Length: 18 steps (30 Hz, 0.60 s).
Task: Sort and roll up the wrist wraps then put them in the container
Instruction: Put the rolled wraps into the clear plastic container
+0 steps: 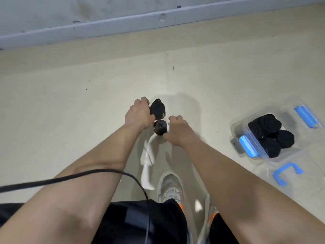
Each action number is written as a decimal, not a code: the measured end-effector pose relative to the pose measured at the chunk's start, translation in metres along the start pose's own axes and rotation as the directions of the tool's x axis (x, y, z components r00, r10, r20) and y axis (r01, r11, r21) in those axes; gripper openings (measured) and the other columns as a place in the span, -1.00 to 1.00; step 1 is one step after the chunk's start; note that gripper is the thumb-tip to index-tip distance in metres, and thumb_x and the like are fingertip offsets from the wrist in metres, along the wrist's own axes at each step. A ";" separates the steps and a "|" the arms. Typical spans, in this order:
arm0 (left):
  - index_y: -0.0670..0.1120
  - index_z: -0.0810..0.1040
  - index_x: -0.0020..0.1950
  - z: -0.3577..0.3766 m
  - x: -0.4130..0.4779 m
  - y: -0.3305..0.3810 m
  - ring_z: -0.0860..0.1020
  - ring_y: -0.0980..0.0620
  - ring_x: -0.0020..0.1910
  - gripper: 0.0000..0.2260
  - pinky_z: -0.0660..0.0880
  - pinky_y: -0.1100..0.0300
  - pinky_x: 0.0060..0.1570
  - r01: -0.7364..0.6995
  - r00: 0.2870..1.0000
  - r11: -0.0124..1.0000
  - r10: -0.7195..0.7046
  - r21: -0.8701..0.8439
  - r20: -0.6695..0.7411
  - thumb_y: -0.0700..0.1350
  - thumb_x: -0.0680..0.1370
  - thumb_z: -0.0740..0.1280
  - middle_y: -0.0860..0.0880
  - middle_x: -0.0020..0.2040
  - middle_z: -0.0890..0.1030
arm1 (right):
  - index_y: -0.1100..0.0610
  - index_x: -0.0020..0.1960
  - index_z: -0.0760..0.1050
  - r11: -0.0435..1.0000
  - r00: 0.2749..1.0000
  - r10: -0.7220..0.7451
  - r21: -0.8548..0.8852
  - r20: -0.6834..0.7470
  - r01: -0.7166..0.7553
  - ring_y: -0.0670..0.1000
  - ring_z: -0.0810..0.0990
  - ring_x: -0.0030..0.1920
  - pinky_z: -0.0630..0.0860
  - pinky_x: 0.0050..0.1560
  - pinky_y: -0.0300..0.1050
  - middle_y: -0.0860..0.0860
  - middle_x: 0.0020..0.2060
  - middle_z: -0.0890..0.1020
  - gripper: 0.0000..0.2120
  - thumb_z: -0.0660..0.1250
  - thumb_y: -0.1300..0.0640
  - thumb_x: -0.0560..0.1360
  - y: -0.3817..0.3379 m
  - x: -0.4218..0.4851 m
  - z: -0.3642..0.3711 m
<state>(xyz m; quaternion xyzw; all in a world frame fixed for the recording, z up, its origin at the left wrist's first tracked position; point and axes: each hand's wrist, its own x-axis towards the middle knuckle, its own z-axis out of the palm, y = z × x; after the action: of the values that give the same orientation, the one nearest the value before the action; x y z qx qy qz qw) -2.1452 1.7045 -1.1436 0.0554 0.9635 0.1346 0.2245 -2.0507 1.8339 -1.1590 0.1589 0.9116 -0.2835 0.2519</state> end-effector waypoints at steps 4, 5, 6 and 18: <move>-0.02 0.21 0.56 0.019 0.037 -0.010 0.40 -0.18 0.36 -0.21 0.38 0.05 0.08 0.022 0.998 0.994 -0.017 -0.104 0.055 0.07 0.42 0.49 -0.08 0.42 0.36 | 0.12 0.45 0.26 0.996 0.999 0.039 0.082 0.007 -0.039 0.17 0.39 0.33 0.47 0.21 0.05 0.07 0.31 0.31 -0.28 0.47 -0.09 0.42 -0.010 0.033 0.030; 0.01 0.17 0.58 0.024 0.046 -0.010 0.38 -0.17 0.38 -0.16 0.39 0.05 0.12 0.015 0.998 0.991 -0.006 -0.134 0.070 0.09 0.40 0.51 -0.06 0.45 0.34 | 0.11 0.45 0.25 0.994 0.999 0.052 0.099 0.007 -0.053 0.16 0.39 0.32 0.47 0.20 0.04 0.06 0.30 0.31 -0.23 0.49 -0.13 0.39 -0.011 0.040 0.037; 0.04 0.15 0.60 0.030 0.054 -0.010 0.36 -0.17 0.40 -0.12 0.39 0.04 0.17 0.004 0.996 0.987 0.010 -0.159 0.084 0.09 0.39 0.52 -0.04 0.47 0.33 | 0.12 0.45 0.25 0.992 0.998 0.062 0.106 0.007 -0.063 0.15 0.40 0.31 0.47 0.21 0.04 0.06 0.30 0.33 -0.20 0.51 -0.16 0.37 -0.012 0.046 0.043; -0.02 0.46 0.37 0.036 0.067 0.011 0.53 -0.05 0.11 -0.45 0.56 0.04 0.12 -0.068 0.979 0.981 0.101 -0.182 0.178 -0.12 0.40 0.49 0.01 0.18 0.56 | 0.11 0.25 0.41 0.974 0.997 0.060 0.223 -0.058 -0.045 0.16 0.55 0.14 0.49 0.03 -0.01 0.06 0.16 0.50 -0.56 0.44 0.02 0.44 0.014 0.046 0.031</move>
<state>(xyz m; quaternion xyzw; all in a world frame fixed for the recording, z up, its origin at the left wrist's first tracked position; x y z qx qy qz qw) -2.1887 1.7343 -1.1995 0.0888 0.9194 0.2226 0.3119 -2.0709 1.8328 -1.2127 0.2191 0.8773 -0.3714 0.2105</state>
